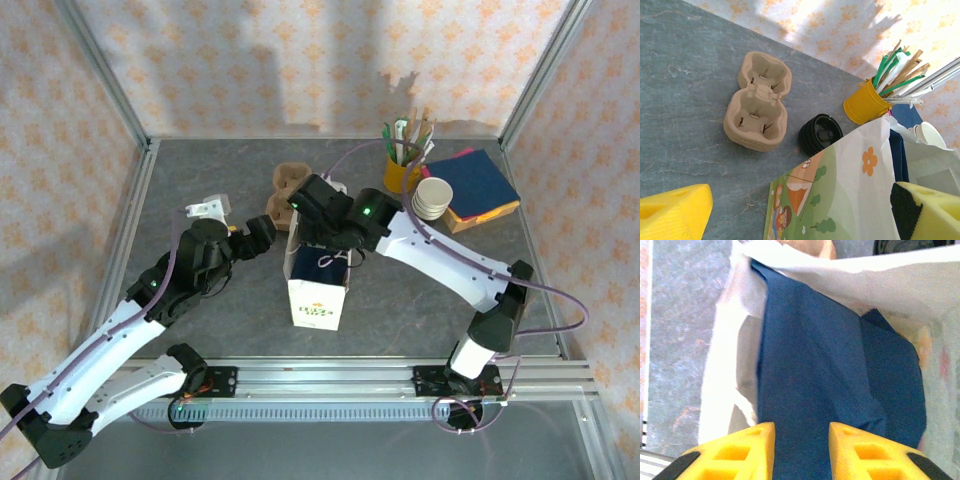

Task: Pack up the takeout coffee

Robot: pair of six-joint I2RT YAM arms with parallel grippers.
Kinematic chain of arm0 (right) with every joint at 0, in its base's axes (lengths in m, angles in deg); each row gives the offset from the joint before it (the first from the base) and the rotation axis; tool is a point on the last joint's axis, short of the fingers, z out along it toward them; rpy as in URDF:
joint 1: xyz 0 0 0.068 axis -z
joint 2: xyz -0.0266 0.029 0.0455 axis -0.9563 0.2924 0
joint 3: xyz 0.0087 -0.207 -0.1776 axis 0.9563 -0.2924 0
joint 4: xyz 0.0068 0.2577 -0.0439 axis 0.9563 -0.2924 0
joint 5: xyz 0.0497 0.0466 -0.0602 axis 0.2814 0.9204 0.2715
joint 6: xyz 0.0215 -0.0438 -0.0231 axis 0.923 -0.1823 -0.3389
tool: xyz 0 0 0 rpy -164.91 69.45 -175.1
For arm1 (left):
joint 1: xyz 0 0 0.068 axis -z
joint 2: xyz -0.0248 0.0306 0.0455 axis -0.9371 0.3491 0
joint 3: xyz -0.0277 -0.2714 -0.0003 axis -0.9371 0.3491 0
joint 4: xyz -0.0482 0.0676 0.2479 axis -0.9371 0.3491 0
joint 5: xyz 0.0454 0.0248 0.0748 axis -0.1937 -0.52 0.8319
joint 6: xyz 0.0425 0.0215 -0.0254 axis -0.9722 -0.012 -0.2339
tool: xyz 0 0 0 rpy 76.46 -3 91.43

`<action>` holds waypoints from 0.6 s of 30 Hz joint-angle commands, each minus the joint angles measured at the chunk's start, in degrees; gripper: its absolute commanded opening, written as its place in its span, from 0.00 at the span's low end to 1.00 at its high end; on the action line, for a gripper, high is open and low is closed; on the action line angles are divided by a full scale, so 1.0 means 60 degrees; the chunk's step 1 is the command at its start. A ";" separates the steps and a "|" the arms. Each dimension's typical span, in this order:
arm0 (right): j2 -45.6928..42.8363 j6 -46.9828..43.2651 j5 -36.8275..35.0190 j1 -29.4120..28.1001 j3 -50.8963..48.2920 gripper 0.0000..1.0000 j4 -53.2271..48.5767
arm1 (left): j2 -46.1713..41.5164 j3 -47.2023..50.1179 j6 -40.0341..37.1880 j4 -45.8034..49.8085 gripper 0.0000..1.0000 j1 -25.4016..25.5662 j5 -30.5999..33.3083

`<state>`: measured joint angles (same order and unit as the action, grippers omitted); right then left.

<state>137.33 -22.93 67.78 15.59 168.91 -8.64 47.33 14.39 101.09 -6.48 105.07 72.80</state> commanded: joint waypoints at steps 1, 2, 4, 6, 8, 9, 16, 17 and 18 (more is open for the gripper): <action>-0.0375 -0.0202 -0.0521 0.0246 -0.0080 0.32 0.0631 | -0.0123 0.0132 0.0005 -0.0111 0.93 -0.0058 0.0236; -0.0376 -0.0220 -0.0525 0.0317 -0.0172 0.32 0.0722 | -0.0114 0.0147 0.0003 -0.0121 0.93 -0.0058 0.0236; -0.0350 -0.0312 -0.0437 0.0493 -0.0374 0.32 0.0917 | -0.0114 0.0165 0.0004 -0.0115 0.93 -0.0058 0.0236; -0.0293 -0.0360 -0.0417 0.0611 -0.0518 0.30 0.0990 | -0.0121 0.0172 0.0007 -0.0091 0.93 -0.0058 0.0263; -0.0217 -0.0427 -0.0322 0.0707 -0.0643 0.30 0.1082 | -0.0120 0.0169 -0.0011 -0.0073 0.93 -0.0058 0.0294; -0.0183 -0.0447 -0.0258 0.0734 -0.0742 0.30 0.1132 | -0.0115 0.0162 -0.0019 -0.0060 0.93 -0.0057 0.0308; 0.0155 -0.0555 0.0328 0.0812 -0.1180 0.29 0.1430 | -0.0057 0.0162 -0.0026 -0.0081 0.93 -0.0057 0.0309; 0.0226 -0.0545 0.0402 0.0808 -0.1210 0.29 0.1431 | -0.0059 0.0167 -0.0017 -0.0086 0.93 -0.0057 0.0309; 0.0309 -0.0568 0.0481 0.0808 -0.1249 0.29 0.1453 | -0.0061 0.0175 -0.0011 -0.0089 0.93 -0.0058 0.0305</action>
<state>137.70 -25.37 69.79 20.34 162.33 -0.86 47.29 15.16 101.09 -6.46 105.07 73.06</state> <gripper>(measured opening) 0.292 0.932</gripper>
